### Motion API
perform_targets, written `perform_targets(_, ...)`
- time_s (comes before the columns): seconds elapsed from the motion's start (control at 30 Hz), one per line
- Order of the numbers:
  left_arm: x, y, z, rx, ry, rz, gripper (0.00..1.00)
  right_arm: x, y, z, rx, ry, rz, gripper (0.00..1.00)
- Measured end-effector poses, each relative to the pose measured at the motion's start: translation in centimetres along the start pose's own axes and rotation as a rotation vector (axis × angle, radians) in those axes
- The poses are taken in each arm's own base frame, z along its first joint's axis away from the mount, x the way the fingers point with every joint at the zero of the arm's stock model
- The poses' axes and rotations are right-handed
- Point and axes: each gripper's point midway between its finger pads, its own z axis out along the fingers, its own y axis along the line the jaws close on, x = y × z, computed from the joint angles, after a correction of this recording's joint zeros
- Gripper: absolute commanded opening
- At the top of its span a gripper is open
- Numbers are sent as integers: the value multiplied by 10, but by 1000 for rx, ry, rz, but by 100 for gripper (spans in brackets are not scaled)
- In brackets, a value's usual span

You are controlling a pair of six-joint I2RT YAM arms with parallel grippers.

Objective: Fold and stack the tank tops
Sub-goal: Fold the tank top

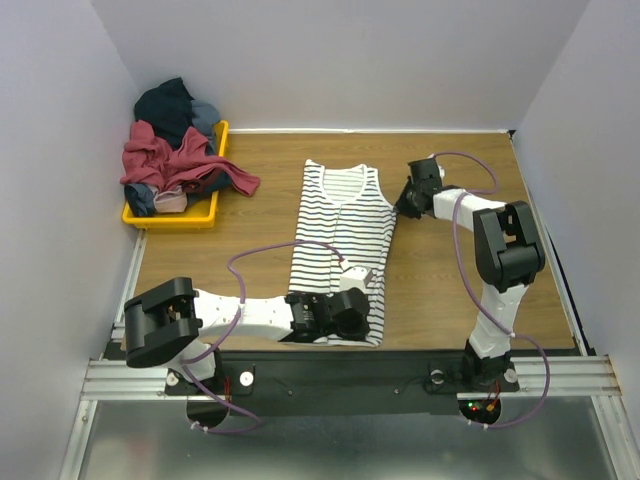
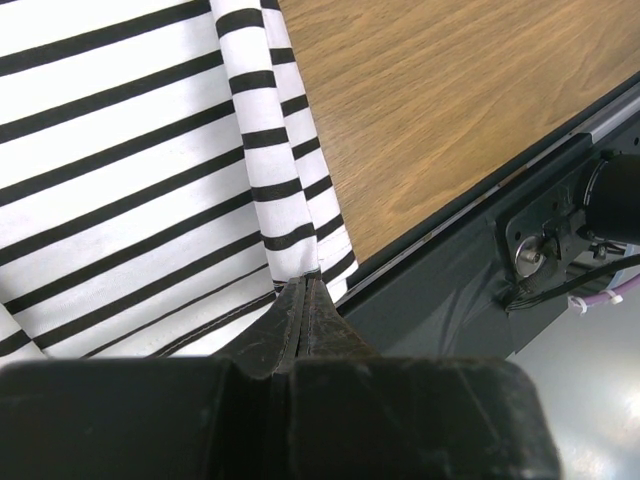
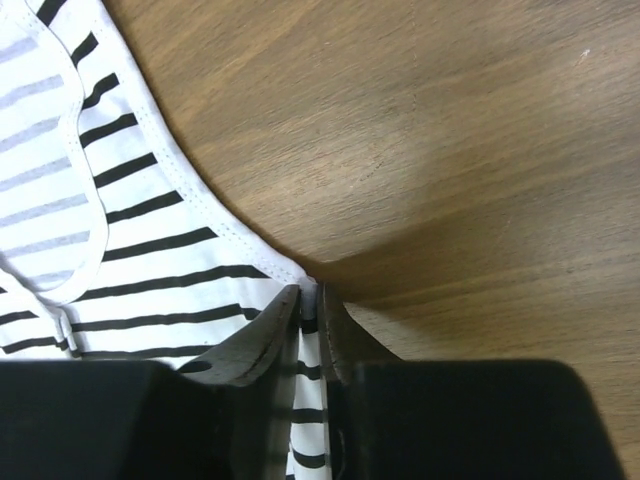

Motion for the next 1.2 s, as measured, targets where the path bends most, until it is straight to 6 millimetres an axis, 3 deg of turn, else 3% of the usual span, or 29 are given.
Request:
perform_targets(0.43,-3,2,1,-6,-5,-8,0,-5,7,-2,-14,-9,-22,10)
perform_targets(0.6,-3,5,0,-11,-7,-20,0,-20,37,-10,-61,-48,-63,10)
perform_targets(0.77,-2,13,-6,-18,-17,-41,0,-22,73,-15,-107,-73,-114,9)
perform_targets(1.2,4,31,-17,-54,-29,-117,0,12,121,3,-111,-43,-226,9)
